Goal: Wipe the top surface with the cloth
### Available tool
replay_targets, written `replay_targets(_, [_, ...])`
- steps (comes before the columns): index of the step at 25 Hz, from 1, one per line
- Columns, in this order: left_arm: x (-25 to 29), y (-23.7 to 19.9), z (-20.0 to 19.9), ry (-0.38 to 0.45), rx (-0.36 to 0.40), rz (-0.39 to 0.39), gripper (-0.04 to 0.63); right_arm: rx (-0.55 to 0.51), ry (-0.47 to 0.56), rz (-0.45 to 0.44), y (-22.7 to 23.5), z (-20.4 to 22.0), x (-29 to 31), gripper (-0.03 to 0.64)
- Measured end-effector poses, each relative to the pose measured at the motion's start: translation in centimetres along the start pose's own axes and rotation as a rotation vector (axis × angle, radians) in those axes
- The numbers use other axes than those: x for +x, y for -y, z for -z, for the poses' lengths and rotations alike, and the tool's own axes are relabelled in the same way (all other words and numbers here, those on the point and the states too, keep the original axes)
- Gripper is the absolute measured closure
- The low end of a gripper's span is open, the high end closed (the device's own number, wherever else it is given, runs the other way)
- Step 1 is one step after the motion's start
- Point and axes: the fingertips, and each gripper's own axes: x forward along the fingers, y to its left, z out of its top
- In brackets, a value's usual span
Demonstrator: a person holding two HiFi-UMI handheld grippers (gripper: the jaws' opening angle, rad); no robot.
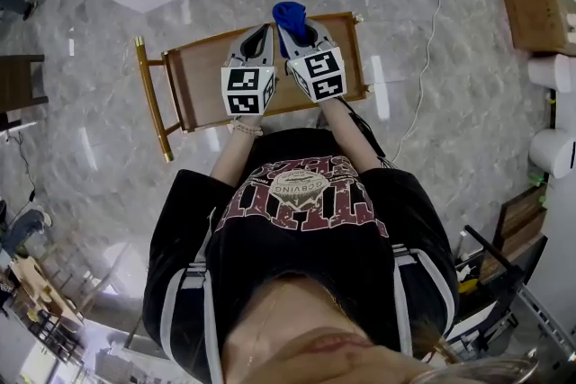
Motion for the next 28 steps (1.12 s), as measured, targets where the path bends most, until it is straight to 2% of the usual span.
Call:
replay_targets(6, [-1.1, 0.0, -2.7, 0.061, 0.001, -0.007, 0.548, -0.008, 0.062, -0.011, -0.5, -3.0, -0.5, 0.561])
replay_targets(12, [-1.9, -0.3, -5.5, 0.117, 0.056, -0.021, 0.549, -0.015, 0.125, -0.016, -1.0, -5.9, -0.7, 0.561])
replay_targets(28, [-5.3, 0.8, -13.1, 0.29, 0.134, -0.037, 0.549, -0.087, 0.263, 0.0, -1.5, -13.0, -3.4, 0.561])
